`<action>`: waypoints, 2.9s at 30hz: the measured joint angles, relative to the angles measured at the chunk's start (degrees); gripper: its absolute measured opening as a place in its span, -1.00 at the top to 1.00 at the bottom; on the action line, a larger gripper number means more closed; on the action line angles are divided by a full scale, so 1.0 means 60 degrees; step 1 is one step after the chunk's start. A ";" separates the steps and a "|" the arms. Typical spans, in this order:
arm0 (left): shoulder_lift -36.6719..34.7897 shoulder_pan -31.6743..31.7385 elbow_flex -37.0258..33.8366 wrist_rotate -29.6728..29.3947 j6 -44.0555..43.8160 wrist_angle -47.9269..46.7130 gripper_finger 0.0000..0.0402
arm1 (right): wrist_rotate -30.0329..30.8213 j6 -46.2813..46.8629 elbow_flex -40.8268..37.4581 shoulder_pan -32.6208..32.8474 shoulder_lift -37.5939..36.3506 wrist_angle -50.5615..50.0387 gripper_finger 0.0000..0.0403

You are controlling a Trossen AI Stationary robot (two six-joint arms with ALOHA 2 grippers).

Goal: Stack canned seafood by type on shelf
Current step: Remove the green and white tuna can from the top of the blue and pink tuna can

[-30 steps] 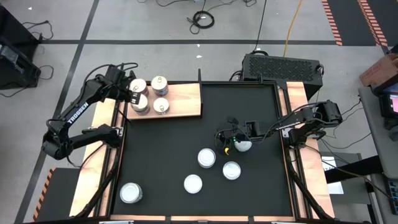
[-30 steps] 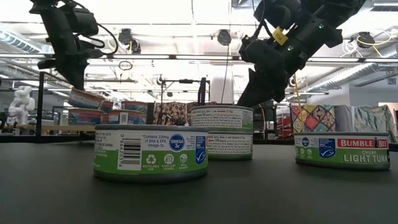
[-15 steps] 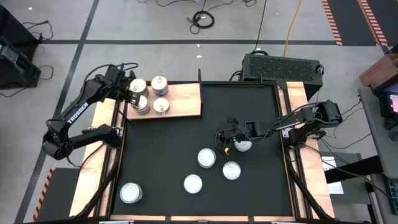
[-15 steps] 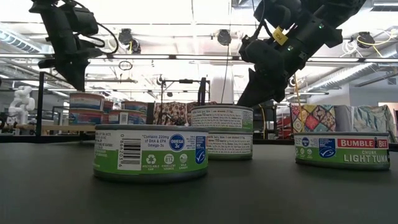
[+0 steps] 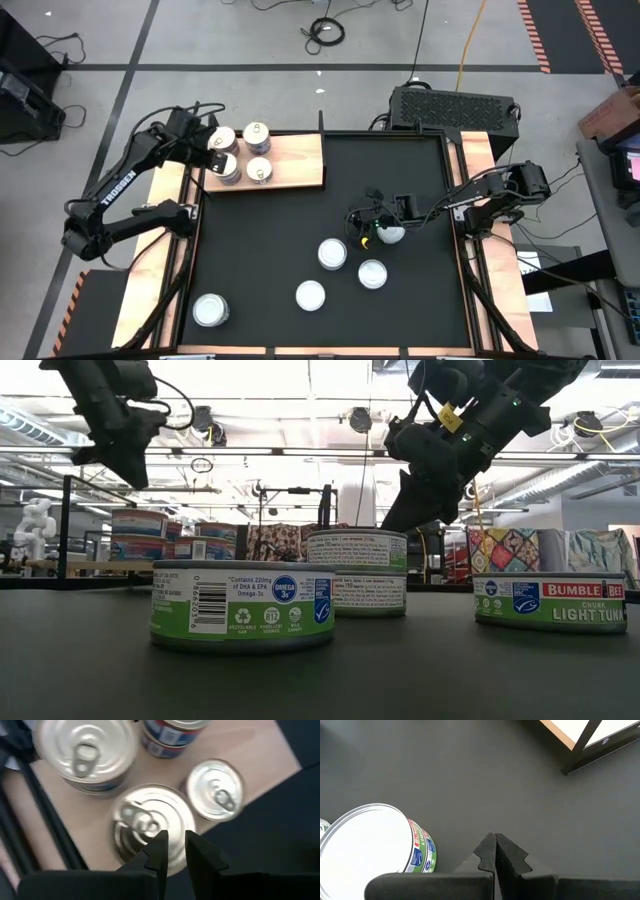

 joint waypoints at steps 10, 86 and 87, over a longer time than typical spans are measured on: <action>-0.0273 -0.1726 0.0004 0.0066 -0.0735 0.0319 0.67 | -0.0023 -0.0033 0.0000 -0.0001 0.0000 0.0350 1.00; 0.2735 -1.9194 0.0007 -0.0653 -1.2134 -0.0600 0.99 | -0.3021 -0.4249 0.8444 0.3443 0.5448 0.0671 1.00; 0.2741 -1.9195 0.0007 -0.0681 -1.2088 -0.0710 0.99 | -0.3073 -0.4363 0.8984 0.3455 0.5886 0.0627 1.00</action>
